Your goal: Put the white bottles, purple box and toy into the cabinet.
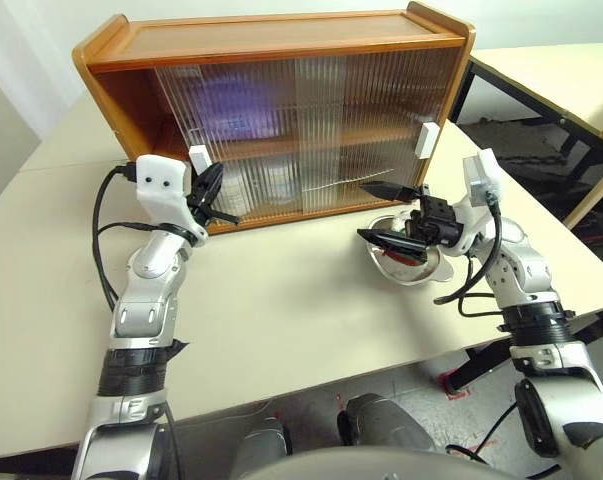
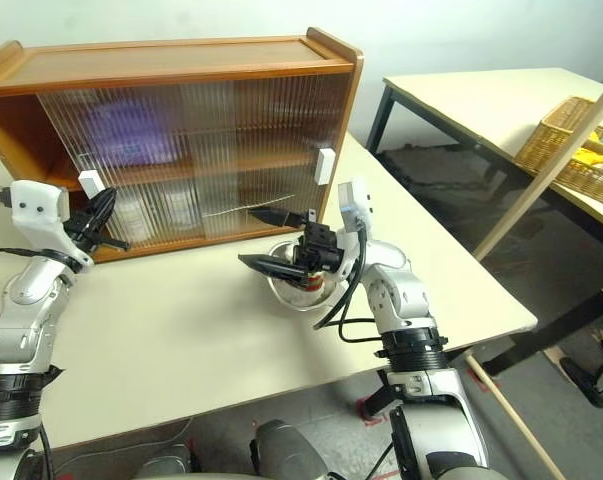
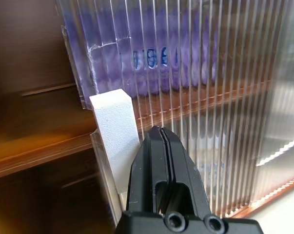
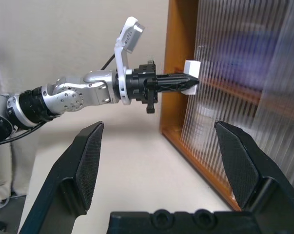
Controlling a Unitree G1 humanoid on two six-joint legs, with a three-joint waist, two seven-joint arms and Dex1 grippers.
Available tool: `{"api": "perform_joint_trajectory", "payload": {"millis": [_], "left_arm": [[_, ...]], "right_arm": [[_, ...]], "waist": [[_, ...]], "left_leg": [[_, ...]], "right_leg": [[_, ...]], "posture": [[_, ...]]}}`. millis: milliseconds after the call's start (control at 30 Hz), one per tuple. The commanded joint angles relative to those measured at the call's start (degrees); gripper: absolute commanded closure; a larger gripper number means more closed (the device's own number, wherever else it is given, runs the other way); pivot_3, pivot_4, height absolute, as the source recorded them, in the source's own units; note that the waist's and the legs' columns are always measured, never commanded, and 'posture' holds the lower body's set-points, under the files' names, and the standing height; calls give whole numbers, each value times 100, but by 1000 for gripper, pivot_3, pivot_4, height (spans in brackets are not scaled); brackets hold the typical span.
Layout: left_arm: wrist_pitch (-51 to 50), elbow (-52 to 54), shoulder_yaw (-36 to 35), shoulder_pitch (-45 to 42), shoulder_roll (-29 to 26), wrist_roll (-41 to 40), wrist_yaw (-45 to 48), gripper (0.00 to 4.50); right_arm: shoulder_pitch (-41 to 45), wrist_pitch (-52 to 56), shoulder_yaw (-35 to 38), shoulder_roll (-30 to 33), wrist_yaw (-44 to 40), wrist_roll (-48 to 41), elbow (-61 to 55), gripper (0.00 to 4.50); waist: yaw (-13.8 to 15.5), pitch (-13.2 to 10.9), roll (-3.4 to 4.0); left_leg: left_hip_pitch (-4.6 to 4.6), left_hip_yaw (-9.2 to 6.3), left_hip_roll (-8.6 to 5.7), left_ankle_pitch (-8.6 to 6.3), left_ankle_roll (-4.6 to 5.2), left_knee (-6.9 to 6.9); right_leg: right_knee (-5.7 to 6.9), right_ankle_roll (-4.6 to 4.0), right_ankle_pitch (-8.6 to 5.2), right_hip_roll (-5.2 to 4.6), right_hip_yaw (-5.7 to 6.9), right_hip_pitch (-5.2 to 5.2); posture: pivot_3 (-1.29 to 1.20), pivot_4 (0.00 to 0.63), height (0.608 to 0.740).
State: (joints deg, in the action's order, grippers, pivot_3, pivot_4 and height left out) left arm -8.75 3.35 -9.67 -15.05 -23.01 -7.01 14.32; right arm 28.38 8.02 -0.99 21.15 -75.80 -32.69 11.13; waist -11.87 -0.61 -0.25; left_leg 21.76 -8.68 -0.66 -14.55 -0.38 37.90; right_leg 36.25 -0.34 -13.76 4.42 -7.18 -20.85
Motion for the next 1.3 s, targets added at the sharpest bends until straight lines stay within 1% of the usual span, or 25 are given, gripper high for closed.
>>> {"api": "perform_joint_trajectory", "payload": {"millis": [33,300,500,533,600,633,733,767,800,833,933,1067,1133,1167,1233,1300], "left_arm": [[-131,-112,-325,152,-137,33,-144,4422],[-88,-143,-651,383,-288,28,-197,4422],[-2,-108,-748,518,-339,7,-250,4422],[75,-96,-749,503,-315,-49,-206,4422],[346,-65,-633,445,-272,-311,187,4422],[343,-33,-544,442,-269,-445,400,4256],[316,15,-388,460,-191,-878,940,3539],[373,65,-317,498,-184,-1048,1231,3122],[413,97,-274,526,-185,-1159,1440,2842],[396,289,-173,662,-208,-1463,1895,2500],[343,761,-73,1028,-412,-2131,2908,1439],[171,1017,-277,1325,-756,-2652,3514,38],[102,1087,-358,1410,-834,-2851,3632,0],[-7,1172,-438,1487,-851,-3102,3733,0],[-157,1302,-546,1609,-888,-3413,3884,0],[-217,1397,-624,1785,-967,-3479,3988,0]], "right_arm": [[63,-37,-60,-20,-37,97,76,0],[55,-16,-97,-67,-39,101,74,0],[81,-5,-97,-49,-52,118,107,0],[88,-6,-90,-38,-54,121,118,0],[116,-22,-56,-7,-40,138,169,0],[139,-42,-21,16,-26,146,219,0],[187,108,154,120,26,21,304,0],[197,182,237,157,66,-45,316,420],[202,230,293,178,93,-82,321,618],[195,249,382,306,85,-72,401,967],[227,132,626,699,32,37,727,2141],[470,-198,909,1182,86,225,1328,3703],[577,-348,969,1311,105,321,1578,4396],[641,-420,980,1405,170,439,1748,4479],[732,-610,997,1512,222,603,1997,4479],[809,-822,1004,1581,374,781,2191,4479]], "waist": [[53,0,0],[223,0,0],[231,0,0],[232,0,0],[245,0,-1],[262,1,-1],[332,1,-1],[366,1,-1],[396,1,0],[417,1,0],[470,4,-1],[508,6,7],[502,8,14],[498,8,15],[478,8,15],[459,8,16]], "left_leg": [[1,-6,4,1,0,-2],[3,-18,16,1,-1,-8],[-5,-8,32,0,-8,-12],[-7,-8,37,2,-11,-11],[-9,-9,48,4,-15,-11],[-8,-8,59,5,-18,-10],[-7,-4,81,5,-22,-8],[-7,-5,82,5,-22,-8],[-4,-8,85,5,-23,-8],[1,-9,90,4,-24,-8],[11,-9,106,-6,-33,-8],[18,-5,116,-18,-31,-10],[15,3,120,-19,-30,-14],[12,5,123,-19,-30,-15],[8,6,132,-19,-30,-15],[8,6,135,-19,-30,-14]], "right_leg": [[0,-23,14,0,0,-2],[0,-53,23,0,1,-9],[1,-82,38,13,6,-14],[1,-87,41,20,6,-14],[2,-85,41,34,6,-14],[2,-85,41,43,6,-13],[2,-93,46,55,8,-13],[2,-96,48,57,8,-13],[3,-101,50,56,8,-16],[3,-104,52,56,8,-20],[3,-106,41,48,6,-30],[4,-108,31,47,6,-37],[7,-108,31,47,6,-38],[7,-111,33,49,7,-37],[8,-112,34,51,7,-35],[8,-111,35,52,8,-35]], "posture": [[-185,0,740],[-174,0,740],[-169,0,740],[-165,0,740],[-163,0,740],[-162,0,740],[-160,0,740],[-160,0,740],[-160,0,740],[-172,0,740],[-181,1,740],[-192,3,740],[-196,5,740],[-197,6,740],[-197,7,740],[-197,8,740]]}}
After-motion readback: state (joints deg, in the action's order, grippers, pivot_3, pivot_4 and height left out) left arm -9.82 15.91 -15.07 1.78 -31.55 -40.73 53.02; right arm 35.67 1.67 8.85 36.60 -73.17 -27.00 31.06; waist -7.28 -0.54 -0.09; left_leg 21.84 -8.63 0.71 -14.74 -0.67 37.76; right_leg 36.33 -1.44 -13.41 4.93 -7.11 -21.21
